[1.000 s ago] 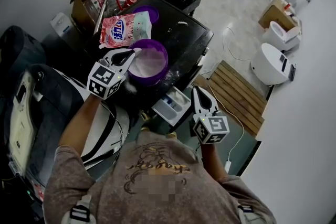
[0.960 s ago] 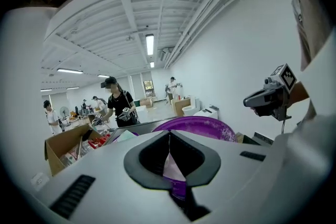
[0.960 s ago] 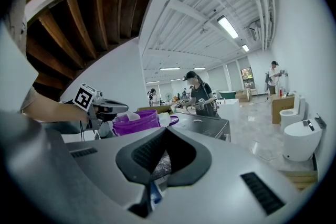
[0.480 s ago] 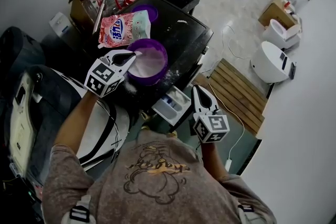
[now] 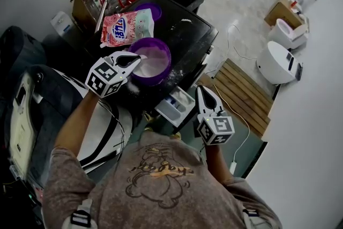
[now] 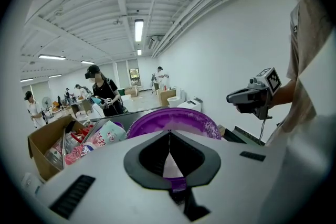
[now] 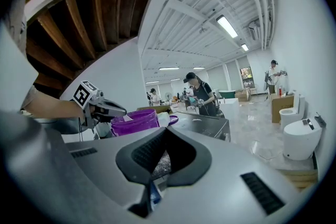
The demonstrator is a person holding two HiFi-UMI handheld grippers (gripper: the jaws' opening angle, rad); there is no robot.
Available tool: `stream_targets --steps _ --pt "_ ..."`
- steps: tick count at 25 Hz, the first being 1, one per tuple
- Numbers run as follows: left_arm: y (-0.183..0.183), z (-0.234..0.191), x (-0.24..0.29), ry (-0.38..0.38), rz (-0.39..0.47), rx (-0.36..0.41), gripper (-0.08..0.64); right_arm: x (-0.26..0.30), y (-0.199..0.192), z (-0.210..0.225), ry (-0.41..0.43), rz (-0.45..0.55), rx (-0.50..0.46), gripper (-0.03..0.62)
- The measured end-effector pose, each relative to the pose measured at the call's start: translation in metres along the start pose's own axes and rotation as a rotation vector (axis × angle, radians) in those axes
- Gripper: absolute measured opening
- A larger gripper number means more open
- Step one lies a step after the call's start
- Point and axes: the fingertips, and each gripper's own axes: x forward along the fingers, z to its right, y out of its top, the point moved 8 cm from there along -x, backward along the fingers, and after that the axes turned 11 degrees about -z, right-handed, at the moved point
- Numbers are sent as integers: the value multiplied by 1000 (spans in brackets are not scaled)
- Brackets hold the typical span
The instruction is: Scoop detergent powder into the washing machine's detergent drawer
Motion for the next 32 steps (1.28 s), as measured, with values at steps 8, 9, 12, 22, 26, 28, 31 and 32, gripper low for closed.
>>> stream_targets --steps 8,9,12,22,26,28,31,32 --pt "3 9 1 -61 -18 -11 23 -2 1 -1 -2 0 6 1" --pt "3 10 1 -70 -22 -11 23 -3 1 -1 -5 -2 2 0" --pt "3 12 1 -100 -31 -17 23 -4 0 -2 -4 1 5 0" --pt "6 23 3 -179 -86 -26 23 -7 0 -2 -9 -6 -16 0" --pt "8 28 3 -205 -106 -19 23 -8 -2 -2 4 4 -4 1" --pt "8 29 3 -224 -109 -30 23 -9 -2 -2 2 4 -5 0" --pt "8 28 3 -249 -110 -53 23 -10 0 -3 -1 12 9 0" --pt "9 28 4 -255 -109 -58 23 -10 1 -4 -2 12 13 0"
